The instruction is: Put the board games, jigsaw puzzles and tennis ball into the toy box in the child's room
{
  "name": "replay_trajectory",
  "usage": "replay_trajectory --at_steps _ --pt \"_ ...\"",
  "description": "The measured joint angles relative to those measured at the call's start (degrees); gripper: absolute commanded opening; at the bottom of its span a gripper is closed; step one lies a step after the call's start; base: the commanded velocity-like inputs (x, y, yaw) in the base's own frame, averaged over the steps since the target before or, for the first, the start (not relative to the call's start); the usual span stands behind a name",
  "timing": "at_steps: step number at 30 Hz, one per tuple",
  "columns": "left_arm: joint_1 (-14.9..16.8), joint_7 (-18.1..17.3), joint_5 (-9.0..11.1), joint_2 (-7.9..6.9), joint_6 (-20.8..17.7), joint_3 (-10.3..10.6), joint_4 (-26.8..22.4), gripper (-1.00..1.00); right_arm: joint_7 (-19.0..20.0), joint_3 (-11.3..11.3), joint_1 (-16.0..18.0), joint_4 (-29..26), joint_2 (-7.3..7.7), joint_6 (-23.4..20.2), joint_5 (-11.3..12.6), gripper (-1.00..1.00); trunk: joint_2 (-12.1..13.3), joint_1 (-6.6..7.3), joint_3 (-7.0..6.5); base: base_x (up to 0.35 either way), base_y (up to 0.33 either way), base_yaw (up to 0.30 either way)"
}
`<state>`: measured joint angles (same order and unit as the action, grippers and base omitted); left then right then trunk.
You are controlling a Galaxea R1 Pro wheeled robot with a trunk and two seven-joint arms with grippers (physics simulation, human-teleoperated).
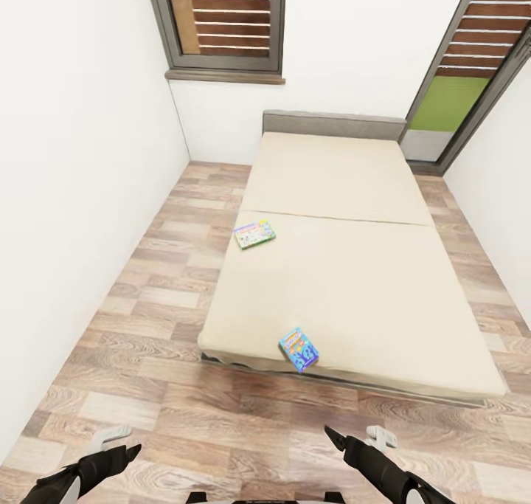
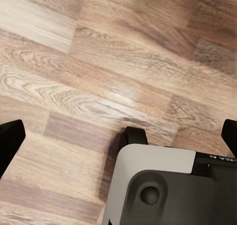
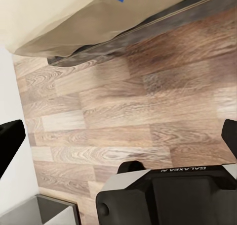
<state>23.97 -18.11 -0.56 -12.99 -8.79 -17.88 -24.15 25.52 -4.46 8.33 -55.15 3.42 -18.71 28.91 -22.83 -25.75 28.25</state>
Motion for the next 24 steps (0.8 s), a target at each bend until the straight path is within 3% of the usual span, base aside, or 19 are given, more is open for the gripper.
replay_trajectory --at_steps 24 --pt "0.00 0.38 0.08 0.06 1.79 0.08 0.17 1.00 -0.14 0.00 0.00 0.00 0.02 0.10 0.00 1.00 0.00 0.00 -2.27 0.000 0.000 0.000"
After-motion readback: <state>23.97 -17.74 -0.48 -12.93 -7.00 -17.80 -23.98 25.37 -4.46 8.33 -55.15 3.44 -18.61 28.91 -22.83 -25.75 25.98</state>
